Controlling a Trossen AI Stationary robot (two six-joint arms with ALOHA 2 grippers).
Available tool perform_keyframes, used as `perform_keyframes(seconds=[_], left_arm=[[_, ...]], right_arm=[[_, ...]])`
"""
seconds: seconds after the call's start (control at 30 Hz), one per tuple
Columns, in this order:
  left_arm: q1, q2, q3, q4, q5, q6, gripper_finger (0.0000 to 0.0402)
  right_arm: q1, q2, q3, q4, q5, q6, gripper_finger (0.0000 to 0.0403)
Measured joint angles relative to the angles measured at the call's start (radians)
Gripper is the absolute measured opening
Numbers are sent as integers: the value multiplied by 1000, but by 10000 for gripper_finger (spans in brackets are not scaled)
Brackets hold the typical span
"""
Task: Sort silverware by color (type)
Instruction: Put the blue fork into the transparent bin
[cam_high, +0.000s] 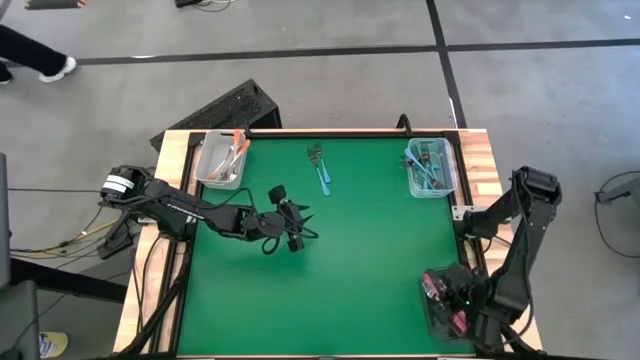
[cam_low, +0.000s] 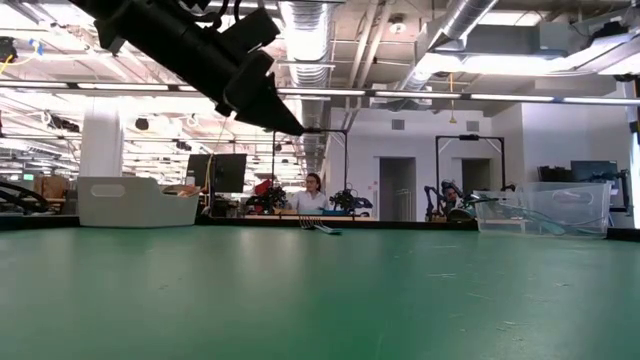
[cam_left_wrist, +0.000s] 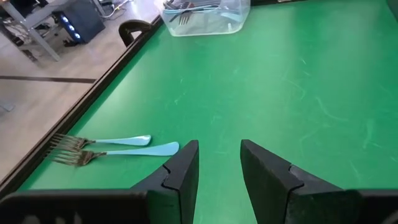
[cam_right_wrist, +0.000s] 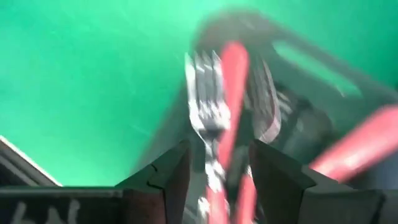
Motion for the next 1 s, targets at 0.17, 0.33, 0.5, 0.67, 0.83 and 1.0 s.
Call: perform_keyframes(seconds=[0.17,0.33,0.5,0.67,0.83,1.0], left_arm=[[0,0,0,-1,85,3,110],[-1,0,0,-8,138,-41,110],[0,0,0,-52,119,-90,110],[-14,0,0,-111,66,-153,110],[-77,-65,0,-207,51,-207,110],[-167,-178,0,-432,-71,-321,110]], right_arm=[[-87,-42,0,19,148,-156,185],[-210,-62,0,87,274,-379,185],[-369,-62,0,285,287,-717,185],[-547,-62,0,542,291,-1033,185],[-710,-49,0,699,292,-1244,185],[-836,-1,3,854,295,-1362,185]])
